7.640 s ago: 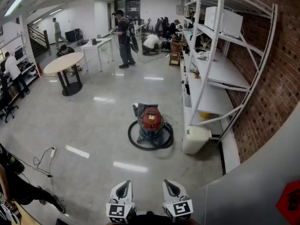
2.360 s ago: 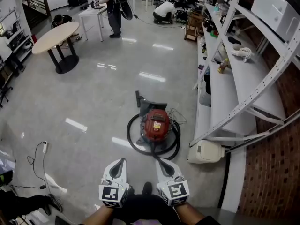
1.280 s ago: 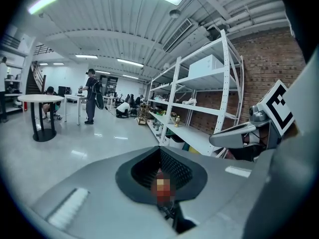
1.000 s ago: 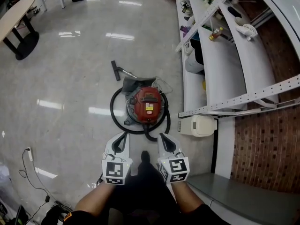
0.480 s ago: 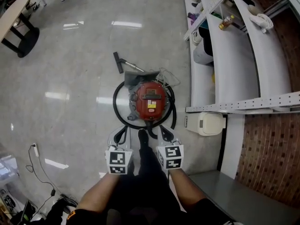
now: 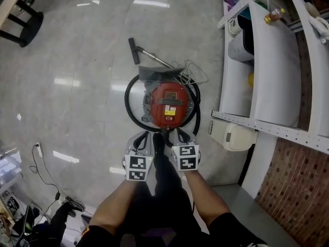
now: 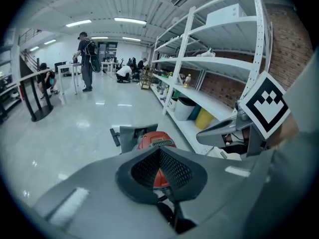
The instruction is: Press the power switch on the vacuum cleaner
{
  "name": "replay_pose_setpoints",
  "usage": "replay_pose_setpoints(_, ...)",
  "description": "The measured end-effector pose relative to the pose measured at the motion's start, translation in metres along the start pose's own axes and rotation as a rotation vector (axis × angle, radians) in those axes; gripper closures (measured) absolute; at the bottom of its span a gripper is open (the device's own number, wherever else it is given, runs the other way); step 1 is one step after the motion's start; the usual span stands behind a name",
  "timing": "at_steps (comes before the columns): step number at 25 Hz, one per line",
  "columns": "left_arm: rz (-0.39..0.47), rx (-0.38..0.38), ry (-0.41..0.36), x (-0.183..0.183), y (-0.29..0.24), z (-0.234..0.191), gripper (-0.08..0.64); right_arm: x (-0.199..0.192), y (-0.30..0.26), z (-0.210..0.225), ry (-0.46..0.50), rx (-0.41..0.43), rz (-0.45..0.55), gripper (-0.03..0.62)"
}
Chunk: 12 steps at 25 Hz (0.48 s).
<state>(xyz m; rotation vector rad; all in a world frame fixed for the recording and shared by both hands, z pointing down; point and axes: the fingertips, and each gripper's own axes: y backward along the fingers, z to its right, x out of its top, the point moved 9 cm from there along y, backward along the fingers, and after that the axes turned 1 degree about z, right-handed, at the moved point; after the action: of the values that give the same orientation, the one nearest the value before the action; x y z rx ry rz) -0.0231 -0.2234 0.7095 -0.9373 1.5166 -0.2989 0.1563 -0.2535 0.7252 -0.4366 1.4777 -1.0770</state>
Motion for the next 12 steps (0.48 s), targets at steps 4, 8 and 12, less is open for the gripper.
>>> replay_pose_setpoints(4, -0.066, 0.021, 0.013, -0.013, -0.03, -0.008, 0.545, -0.006, -0.035, 0.014, -0.009, 0.009, -0.062, 0.6)
replay_pose_setpoints(8, -0.104, 0.022, 0.04, -0.025, -0.053, -0.015, 0.545, -0.023, -0.071, 0.021, -0.004, 0.016, -0.137, 0.6)
replay_pose_setpoints(12, -0.127, 0.02, 0.056, -0.033, -0.074, -0.017, 0.545, -0.039, -0.102, 0.028, -0.003, 0.02, -0.209, 0.6)
